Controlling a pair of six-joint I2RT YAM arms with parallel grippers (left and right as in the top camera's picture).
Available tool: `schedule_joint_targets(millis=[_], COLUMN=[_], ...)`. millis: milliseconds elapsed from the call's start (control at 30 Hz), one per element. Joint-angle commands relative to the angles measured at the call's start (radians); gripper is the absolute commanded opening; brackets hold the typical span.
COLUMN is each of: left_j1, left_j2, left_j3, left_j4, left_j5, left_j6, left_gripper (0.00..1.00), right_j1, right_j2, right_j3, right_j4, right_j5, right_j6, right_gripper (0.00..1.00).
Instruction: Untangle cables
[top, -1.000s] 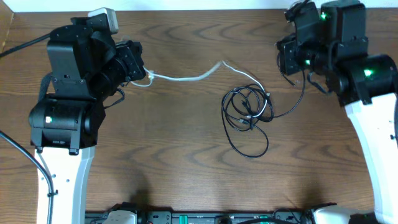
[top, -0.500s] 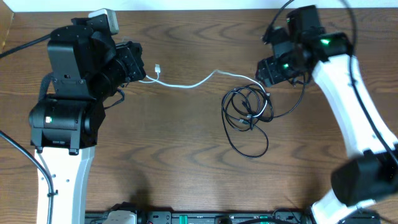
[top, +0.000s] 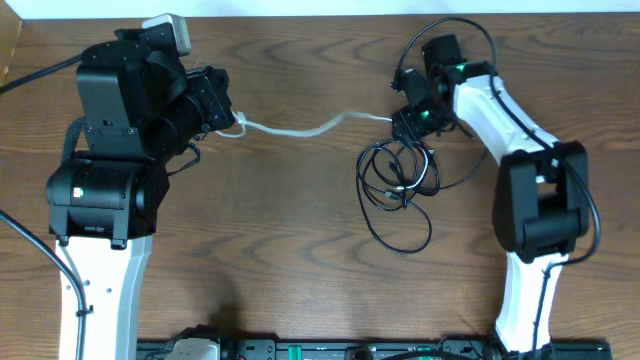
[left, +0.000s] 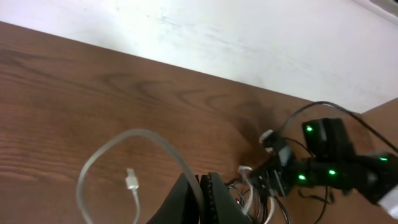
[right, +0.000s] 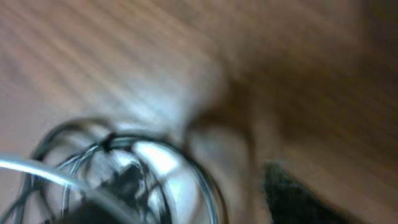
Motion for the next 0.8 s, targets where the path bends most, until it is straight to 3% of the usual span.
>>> schedule_joint_targets(millis=[0, 33, 267, 567, 767], left_j1=[0.004, 0.004, 0.004, 0.004, 0.003], left_j2=[0.002, 0.002, 0.005, 0.005, 0.008], left_j3=[0.015, 0.015, 0.015, 0.015, 0.015], left_j4=[0.001, 0.001, 0.001, 0.000, -0.006], left_j5=[0.015, 0.015, 0.015, 0.015, 0.042], left_j6=[0.021, 0.021, 0.020, 0.020, 0.020], left_gripper=[0.08, 0.07, 0.07, 0.07, 0.07], right_j1=[-0.006, -0.013, -0.065, -0.066, -0.065], right_j2=[0.014, 0.002, -0.190, -0.487, -0.523], right_j3=[-0.002, 0.005, 0.107, 0.113, 0.110], right_j4=[0.046, 0.053, 0.016, -0.043, -0.176], right_j5=[-0.011, -0.011, -0.028, -0.074, -0.134], right_j6=[0.069, 0.091, 0.147, 0.185, 0.185], right_gripper=[0.08, 0.01, 0.01, 0.01, 0.01])
